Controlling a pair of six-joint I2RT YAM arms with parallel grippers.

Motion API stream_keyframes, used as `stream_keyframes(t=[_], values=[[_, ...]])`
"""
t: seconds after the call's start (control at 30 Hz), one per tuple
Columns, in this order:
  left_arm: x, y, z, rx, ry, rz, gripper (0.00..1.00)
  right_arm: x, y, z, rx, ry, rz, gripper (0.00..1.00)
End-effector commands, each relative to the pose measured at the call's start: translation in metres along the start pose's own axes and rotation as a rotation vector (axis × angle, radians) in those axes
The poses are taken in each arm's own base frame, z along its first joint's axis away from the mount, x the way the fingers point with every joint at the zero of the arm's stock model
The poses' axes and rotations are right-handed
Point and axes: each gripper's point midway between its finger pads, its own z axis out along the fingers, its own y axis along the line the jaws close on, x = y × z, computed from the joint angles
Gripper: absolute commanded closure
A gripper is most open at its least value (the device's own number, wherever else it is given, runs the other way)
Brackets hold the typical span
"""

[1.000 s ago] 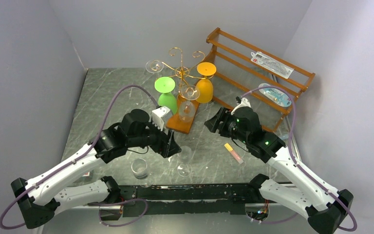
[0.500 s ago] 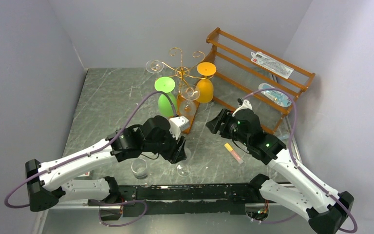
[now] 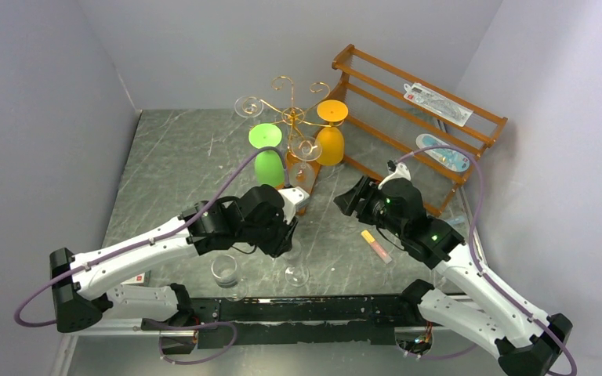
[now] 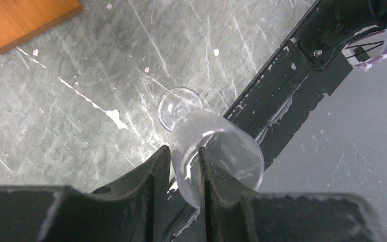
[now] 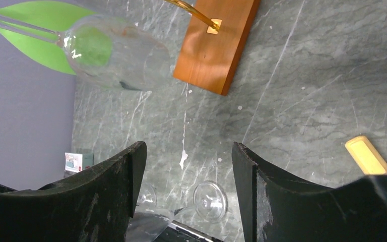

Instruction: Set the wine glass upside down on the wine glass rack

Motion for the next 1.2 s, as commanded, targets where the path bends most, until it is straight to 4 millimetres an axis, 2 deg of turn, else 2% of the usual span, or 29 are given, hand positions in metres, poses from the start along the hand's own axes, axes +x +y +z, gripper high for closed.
stream_keyframes(t=[0.0, 0.17, 0.23, 0.27, 0.4, 0.5, 0.67, 0.73, 0.83, 0.93, 1.07, 1.17], values=[[0.005, 0.001, 0.000, -0.010, 0.032, 0.031, 0.71, 0.001, -0.005, -0.002, 0.013, -0.008, 0.019, 0.33], [-0.004, -0.003, -0.004, 0.008, -0.005, 0.044, 0.85, 0.001, 0.016, -0.009, -0.076, 0.024, 0.054, 0.33], [-0.009, -0.005, -0.006, 0.017, -0.034, 0.049, 0.94, 0.006, 0.023, -0.012, -0.111, 0.052, 0.103, 0.33], [-0.011, -0.005, -0.007, 0.020, -0.042, 0.051, 0.95, 0.009, 0.025, -0.012, -0.123, 0.065, 0.129, 0.33], [-0.022, -0.005, -0.013, 0.012, -0.100, 0.049, 0.95, 0.018, 0.037, -0.015, -0.205, 0.099, 0.233, 0.34], [-0.034, 0.000, -0.021, -0.010, -0.182, 0.032, 0.95, 0.017, 0.044, -0.018, -0.255, 0.086, 0.292, 0.34], [-0.066, 0.001, -0.042, 0.004, -0.431, 0.040, 0.95, 0.009, 0.044, -0.022, -0.256, 0.051, 0.386, 0.36], [-0.067, 0.010, -0.043, -0.012, -0.533, 0.036, 0.95, 0.007, 0.047, -0.024, -0.260, 0.054, 0.455, 0.37], [-0.082, 0.012, -0.054, -0.004, -0.696, 0.037, 0.95, 0.004, 0.054, -0.024, -0.267, 0.076, 0.578, 0.39], [-0.097, 0.013, -0.064, -0.012, -0.783, 0.026, 0.95, -0.003, 0.059, -0.024, -0.258, 0.077, 0.633, 0.43], [-0.114, 0.009, -0.067, -0.003, -0.849, 0.028, 0.95, -0.008, 0.058, -0.023, -0.237, 0.061, 0.677, 0.47], [-0.117, 0.005, -0.065, 0.024, -0.892, 0.027, 0.95, -0.009, 0.048, -0.021, -0.193, 0.033, 0.724, 0.49]])
